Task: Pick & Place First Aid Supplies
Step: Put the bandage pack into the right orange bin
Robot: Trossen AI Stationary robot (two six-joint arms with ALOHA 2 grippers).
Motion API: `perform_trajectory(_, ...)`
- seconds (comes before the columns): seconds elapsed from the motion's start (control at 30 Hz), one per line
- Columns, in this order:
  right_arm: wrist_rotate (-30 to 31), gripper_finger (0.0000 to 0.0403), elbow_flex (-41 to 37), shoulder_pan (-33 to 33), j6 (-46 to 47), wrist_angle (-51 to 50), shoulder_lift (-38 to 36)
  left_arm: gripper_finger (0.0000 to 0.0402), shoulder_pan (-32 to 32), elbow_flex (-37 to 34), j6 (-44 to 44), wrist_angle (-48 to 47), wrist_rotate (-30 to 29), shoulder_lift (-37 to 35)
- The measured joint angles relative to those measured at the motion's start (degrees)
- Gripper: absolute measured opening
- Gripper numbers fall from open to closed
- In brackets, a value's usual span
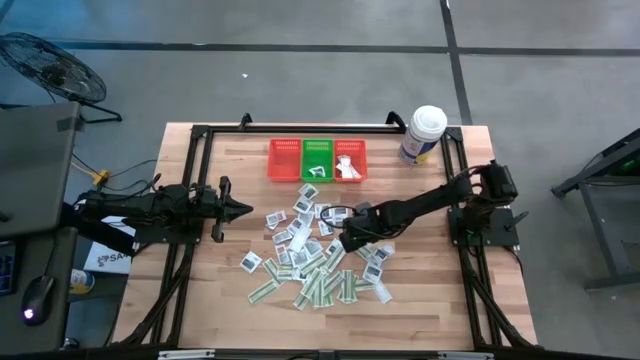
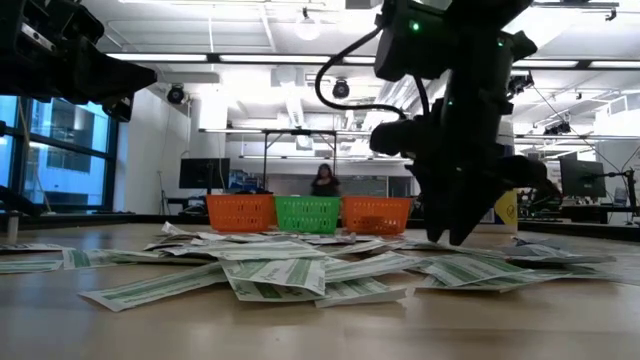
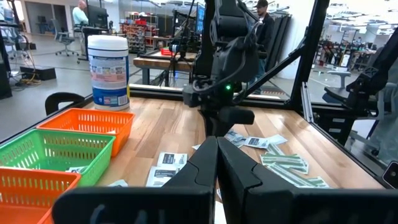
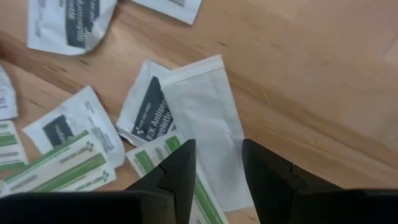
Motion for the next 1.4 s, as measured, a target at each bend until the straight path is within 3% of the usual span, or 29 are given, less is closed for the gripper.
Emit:
perform_trajectory(0.3,-0.1,0.0115,0.3,0.0,-1.6,0.5,2.1,0.0001,0.0,0.0,0.0,0.0,0.0,0.0)
perform_trajectory(0.77,-0.8,0.0004,0.2,0.0,-3.2,0.6,2.8,0.0001,0.0,0.0,0.0,0.0,0.0,0.0)
perform_trajectory(0.9,-1.0,0.0022,0.2,-0.4,-3.1,0.4,1.6,0.0001,0.0,0.0,0.0,0.0,0.0,0.0)
perform_trajectory(1.4,1.7,0.0159,0.1,-2.8,-7.5,4.0,-0.1,0.0001,0.0,0.0,0.0,0.0,0.0,0.0)
